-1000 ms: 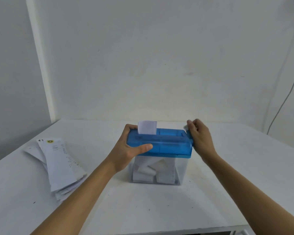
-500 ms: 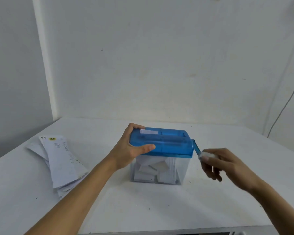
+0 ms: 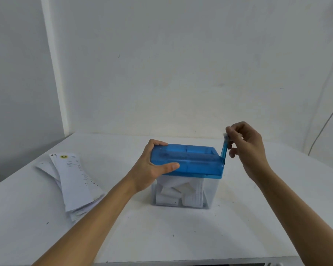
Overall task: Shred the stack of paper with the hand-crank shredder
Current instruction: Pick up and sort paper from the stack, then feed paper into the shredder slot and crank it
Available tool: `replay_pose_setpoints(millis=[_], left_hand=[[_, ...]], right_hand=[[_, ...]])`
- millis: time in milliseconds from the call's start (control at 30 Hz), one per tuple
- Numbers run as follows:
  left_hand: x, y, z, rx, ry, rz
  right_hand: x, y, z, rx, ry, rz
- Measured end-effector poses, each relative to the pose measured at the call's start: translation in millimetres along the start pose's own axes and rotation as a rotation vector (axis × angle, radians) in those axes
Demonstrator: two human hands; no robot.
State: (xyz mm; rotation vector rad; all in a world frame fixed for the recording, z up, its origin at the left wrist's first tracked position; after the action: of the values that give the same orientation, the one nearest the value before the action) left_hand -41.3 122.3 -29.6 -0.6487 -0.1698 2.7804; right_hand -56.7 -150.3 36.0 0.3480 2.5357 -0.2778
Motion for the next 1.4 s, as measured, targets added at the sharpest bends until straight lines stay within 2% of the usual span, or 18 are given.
replay_pose_setpoints(millis=[133,233,367,467,633,733,867,967,1033,1100,1167,1267,1333,1400], left_hand=[[0,0,0,-0.014,0.014,-0.001],[0,0,0,-0.021,0.014,-0.005],[2,2,-1,-0.057,0.035,0.037],[2,3,-3,-0.064,0.047,0.06],[1,3,-4,-0.033,0.037,0.051],[1,4,-5,-0.011,0.035,0.042],[1,5,-6,0.005,0.03,0.05],[5,7,-7,0.028,0.019,0.048],[8,9,-5,0.058,0.014,0.041],[9,11,-4,0.062,-0.011,0.037],[11,9,-7,0.031,-0.062,0.014],[24,1,-9,-0.048,-0.146,-0.025],[39,-9,-6,-0.125,-0.15,0.022],[57,-25,2,-0.204,-0.108,0.139]], right_hand=[[-7,16,19,-0.048,0.115,0.067],[-7,24,33,0.046,0.207,0.113],[26,30,66,0.255,0.401,-0.091],[65,22,72,0.234,0.508,-0.207],[87,-9,32,0.209,0.438,-0.387],[88,-21,20,0.306,0.411,-0.463],[83,-26,18,0.386,0.394,-0.434],[79,-22,14,0.408,0.342,-0.31],[78,-17,9,0.439,0.262,-0.153],[80,-15,-2,0.45,0.112,0.029],[81,-9,-15,0.47,-0.05,0.114],[83,9,-39,0.479,-0.23,0.08],[90,30,-52,0.493,-0.356,0.009],[100,54,-62,0.482,-0.453,-0.079]])
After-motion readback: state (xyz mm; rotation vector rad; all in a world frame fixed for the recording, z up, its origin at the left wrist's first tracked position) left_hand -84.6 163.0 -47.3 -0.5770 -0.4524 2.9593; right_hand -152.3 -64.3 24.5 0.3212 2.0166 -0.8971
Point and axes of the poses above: each hand's wrist, its own x-axis away from the middle knuckle, its own y-axis out of the palm, z = x × y, the point moved 2 cm from there along -x, towards the middle knuckle, and after that the axes turned 1 degree about -z, right-handed, at the moved point
